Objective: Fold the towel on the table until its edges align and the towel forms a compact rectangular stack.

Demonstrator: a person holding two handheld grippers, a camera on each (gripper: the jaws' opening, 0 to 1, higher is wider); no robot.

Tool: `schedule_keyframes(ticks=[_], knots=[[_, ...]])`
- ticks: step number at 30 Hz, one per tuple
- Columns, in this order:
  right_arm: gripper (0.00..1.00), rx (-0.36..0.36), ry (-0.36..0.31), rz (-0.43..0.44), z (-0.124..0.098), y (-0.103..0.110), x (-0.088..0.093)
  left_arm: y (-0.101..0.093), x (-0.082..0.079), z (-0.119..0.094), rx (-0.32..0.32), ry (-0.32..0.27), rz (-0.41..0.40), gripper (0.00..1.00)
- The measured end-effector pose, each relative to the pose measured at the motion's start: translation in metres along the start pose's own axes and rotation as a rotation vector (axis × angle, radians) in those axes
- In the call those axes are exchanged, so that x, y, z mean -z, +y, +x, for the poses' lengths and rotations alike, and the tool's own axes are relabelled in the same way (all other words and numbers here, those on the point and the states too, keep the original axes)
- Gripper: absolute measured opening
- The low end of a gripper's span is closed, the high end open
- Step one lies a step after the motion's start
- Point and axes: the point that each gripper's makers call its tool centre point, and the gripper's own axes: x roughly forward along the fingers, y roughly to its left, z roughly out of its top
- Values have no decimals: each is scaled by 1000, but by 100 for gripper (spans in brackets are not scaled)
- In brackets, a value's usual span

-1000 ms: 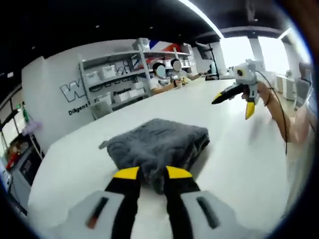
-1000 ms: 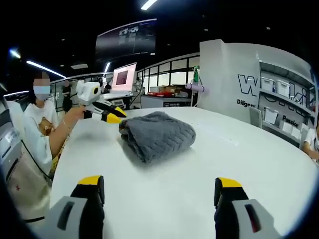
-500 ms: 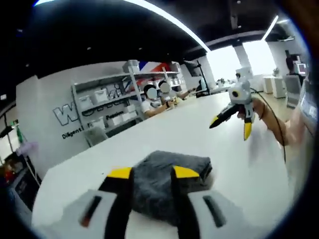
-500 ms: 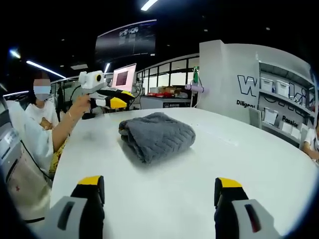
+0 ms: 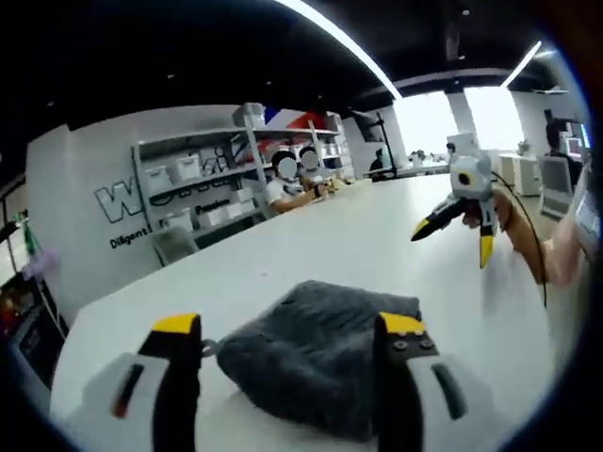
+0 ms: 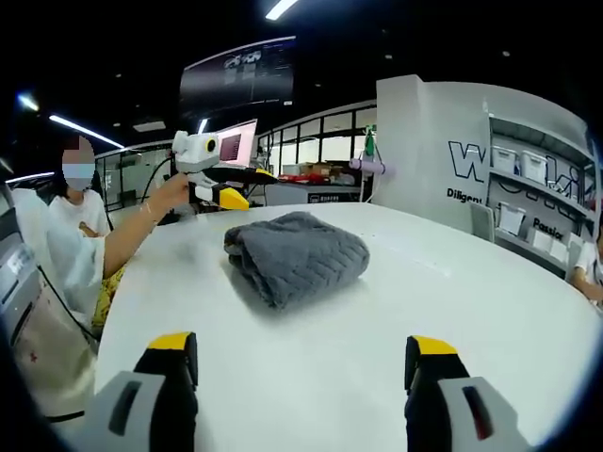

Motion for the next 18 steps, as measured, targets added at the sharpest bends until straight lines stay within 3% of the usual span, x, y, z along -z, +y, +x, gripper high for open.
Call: schedule_keyframes(ticks=[4, 9, 18], knots=[[95, -1, 1, 1, 0, 0, 0, -2, -1, 12, 56, -23, -74, 92], [95, 3, 4, 3, 0, -1, 1, -6, 12, 30, 112, -9, -92, 99], [95, 5, 11, -3, 1, -1, 2, -14, 27, 40, 172, -18, -178, 99]])
